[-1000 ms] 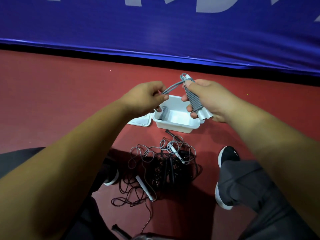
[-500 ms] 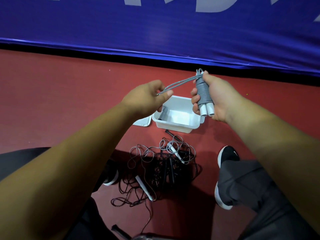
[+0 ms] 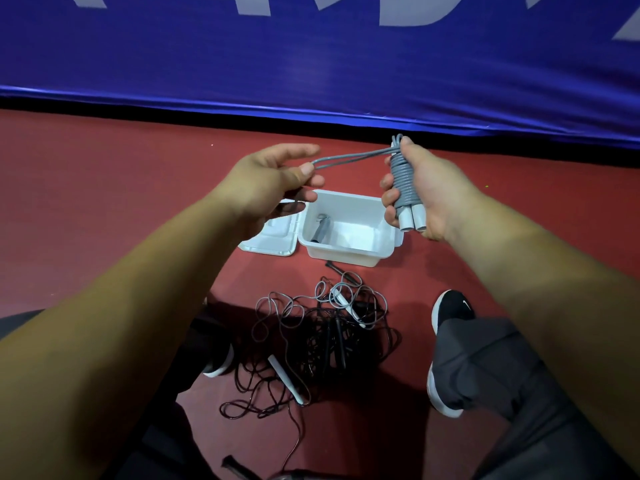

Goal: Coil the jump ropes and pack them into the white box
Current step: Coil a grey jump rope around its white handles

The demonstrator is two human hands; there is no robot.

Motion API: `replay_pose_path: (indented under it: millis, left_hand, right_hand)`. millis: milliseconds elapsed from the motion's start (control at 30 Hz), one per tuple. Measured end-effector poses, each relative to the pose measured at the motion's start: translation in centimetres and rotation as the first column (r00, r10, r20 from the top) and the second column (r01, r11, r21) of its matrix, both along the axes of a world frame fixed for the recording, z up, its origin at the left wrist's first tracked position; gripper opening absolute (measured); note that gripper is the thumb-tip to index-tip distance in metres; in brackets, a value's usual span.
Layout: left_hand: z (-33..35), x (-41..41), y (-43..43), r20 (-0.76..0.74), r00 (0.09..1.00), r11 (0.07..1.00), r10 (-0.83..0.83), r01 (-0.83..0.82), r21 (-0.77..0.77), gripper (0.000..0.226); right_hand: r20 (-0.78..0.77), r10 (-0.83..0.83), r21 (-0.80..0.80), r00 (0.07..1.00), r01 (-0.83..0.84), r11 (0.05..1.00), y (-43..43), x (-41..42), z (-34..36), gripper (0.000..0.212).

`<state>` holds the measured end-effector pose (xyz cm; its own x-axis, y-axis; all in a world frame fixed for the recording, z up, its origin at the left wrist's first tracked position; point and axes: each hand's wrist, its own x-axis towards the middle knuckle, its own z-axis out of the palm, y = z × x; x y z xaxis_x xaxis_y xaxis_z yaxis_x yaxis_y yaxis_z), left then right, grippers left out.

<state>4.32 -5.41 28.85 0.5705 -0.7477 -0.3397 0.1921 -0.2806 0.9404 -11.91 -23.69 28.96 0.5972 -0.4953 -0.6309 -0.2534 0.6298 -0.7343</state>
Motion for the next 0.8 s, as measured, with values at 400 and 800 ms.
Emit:
replay_pose_path:
  millis: [400, 800]
  left_hand:
    - [-1.4, 1.9, 1.1, 0.462, 0.749, 0.809, -0.474, 0.164, 0.564, 0.016]
    - [-1.7, 1.6, 0.8, 0.503, 0.679, 0.790, -0.534, 0.188, 0.584, 0.013]
  right_hand:
    - [0.002, 0.346, -0.115, 0.938, -0.343, 0.932, 2.1, -0.1, 1.3, 0.041]
    - [0.086, 0.753, -0.010, 0.652, -0.755, 0.655, 4.0, -1.2, 2.5, 0.040]
